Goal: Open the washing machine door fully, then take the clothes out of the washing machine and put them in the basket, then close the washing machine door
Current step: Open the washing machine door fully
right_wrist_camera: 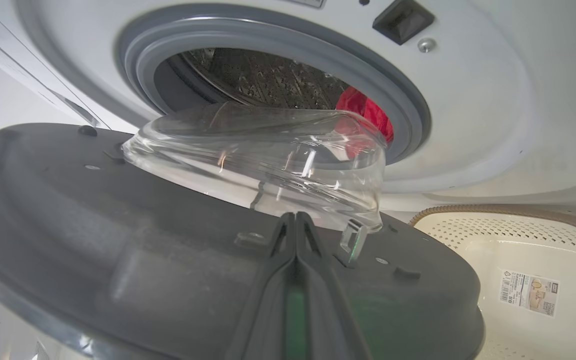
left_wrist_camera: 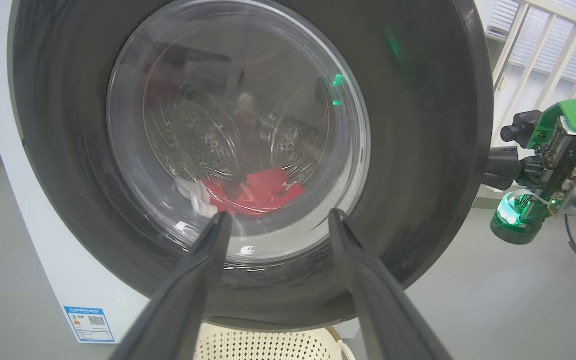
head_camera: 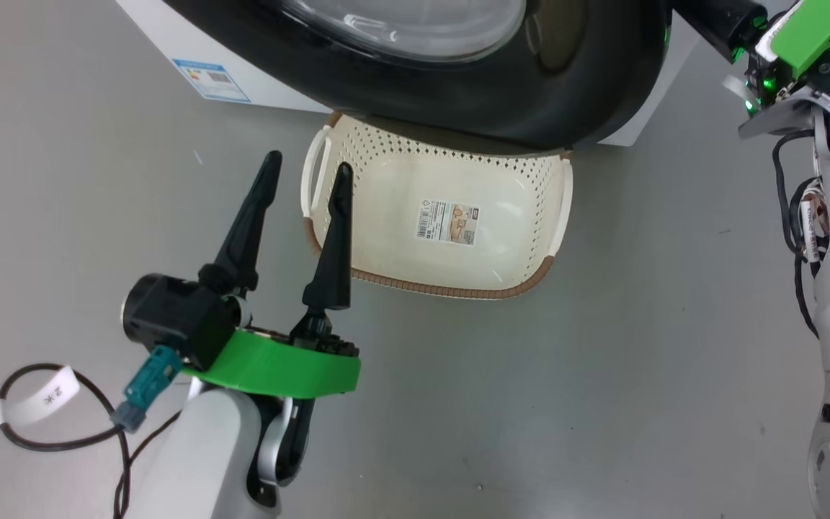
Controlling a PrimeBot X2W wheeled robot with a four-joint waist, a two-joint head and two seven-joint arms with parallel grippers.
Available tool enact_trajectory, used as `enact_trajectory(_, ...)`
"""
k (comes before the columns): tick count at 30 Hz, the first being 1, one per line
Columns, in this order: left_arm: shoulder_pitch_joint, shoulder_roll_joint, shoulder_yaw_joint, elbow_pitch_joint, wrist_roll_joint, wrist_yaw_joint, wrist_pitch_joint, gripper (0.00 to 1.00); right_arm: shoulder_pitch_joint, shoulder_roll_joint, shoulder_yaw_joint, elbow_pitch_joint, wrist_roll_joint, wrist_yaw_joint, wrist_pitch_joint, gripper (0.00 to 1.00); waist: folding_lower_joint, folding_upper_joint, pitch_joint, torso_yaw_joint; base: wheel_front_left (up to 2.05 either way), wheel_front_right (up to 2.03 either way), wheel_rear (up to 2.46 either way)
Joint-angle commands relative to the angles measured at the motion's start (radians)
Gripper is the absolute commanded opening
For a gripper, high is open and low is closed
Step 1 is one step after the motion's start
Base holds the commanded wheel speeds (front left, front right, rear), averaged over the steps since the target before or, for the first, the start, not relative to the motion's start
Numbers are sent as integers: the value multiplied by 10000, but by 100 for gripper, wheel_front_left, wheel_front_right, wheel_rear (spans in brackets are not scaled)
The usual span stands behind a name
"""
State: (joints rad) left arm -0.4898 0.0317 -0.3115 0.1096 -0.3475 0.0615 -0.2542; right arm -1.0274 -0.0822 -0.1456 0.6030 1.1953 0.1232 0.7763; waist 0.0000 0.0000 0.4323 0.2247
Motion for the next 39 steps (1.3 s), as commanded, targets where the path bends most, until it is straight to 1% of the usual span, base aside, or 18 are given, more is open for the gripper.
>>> enact_trajectory(1, 222, 185, 360, -179, 50, 20, -76, 100, 106, 318, 230, -369, 140, 75, 89, 0, 0, 0, -84, -15, 0, 0, 0)
enact_trajectory(11, 465, 185, 423, -7, 64, 14, -76, 100, 836, 319, 477, -628, 620, 75, 18, 0, 0, 0, -683, -46, 0, 0, 0)
enact_trajectory(18, 665, 185, 452, 62, 82, 16, -76, 100, 1481, 319, 714, -843, 966, 75, -63, 0, 0, 0, -1077, 56, 0, 0, 0)
enact_trajectory(28, 918, 185, 503, 71, 11, 64, -76, 100, 2279, 319, 1041, -1281, 1384, 75, -264, 0, 0, 0, -1506, 330, 0, 0, 0)
enact_trajectory(39, 1257, 185, 525, 79, -10, 111, -76, 100, 3364, 319, 1308, -1960, 1820, 75, -485, 0, 0, 0, -2058, 835, 0, 0, 0)
